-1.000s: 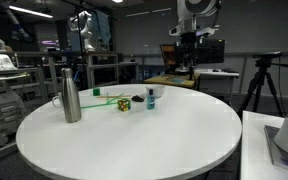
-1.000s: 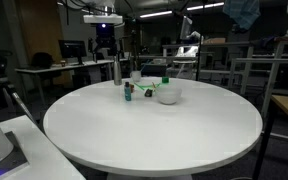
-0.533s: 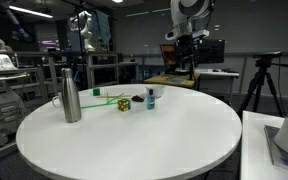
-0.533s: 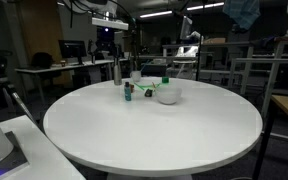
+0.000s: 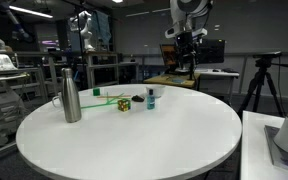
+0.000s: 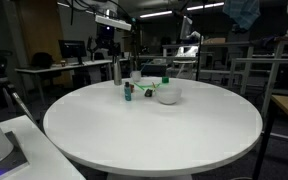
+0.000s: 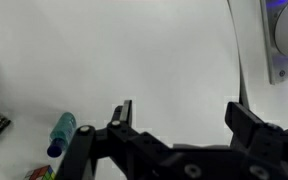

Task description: Move the bottle forward

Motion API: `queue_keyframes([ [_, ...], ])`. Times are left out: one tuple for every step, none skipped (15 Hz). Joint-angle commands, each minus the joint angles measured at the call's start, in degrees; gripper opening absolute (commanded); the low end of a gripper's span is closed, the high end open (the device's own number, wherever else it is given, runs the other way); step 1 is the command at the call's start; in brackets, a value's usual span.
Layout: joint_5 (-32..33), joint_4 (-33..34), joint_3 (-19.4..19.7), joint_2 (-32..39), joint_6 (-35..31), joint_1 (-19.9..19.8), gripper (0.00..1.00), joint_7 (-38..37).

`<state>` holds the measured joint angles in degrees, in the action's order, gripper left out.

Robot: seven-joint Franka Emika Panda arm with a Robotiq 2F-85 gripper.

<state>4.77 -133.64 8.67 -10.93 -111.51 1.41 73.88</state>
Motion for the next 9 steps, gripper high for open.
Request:
queue_keyframes([
  [-0.2,-0.03,-1.07,0.05,0.07,-1.05,1.0,0.14],
  [-0.19,-0.1,-1.1,0.05,0.07,-1.04,1.0,0.14],
  [-0.19,-0.13,-1.1,0.05,0.07,-1.04,1.0,0.14],
  [-0.19,-0.13,-1.11,0.05,0.07,-1.04,1.0,0.14],
  [-0.19,-0.14,-1.11,0.05,0.07,-1.04,1.0,0.14],
  [-0.19,-0.14,-1.11,0.05,0.07,-1.04,1.0,0.14],
  [-0.19,-0.14,-1.11,0.05,0.07,-1.04,1.0,0.13],
  [-0.19,-0.14,-1.11,0.05,0.07,-1.04,1.0,0.13],
  [0.01,-0.68,-0.77,-0.32,-0.93,-1.3,1.0,0.77],
])
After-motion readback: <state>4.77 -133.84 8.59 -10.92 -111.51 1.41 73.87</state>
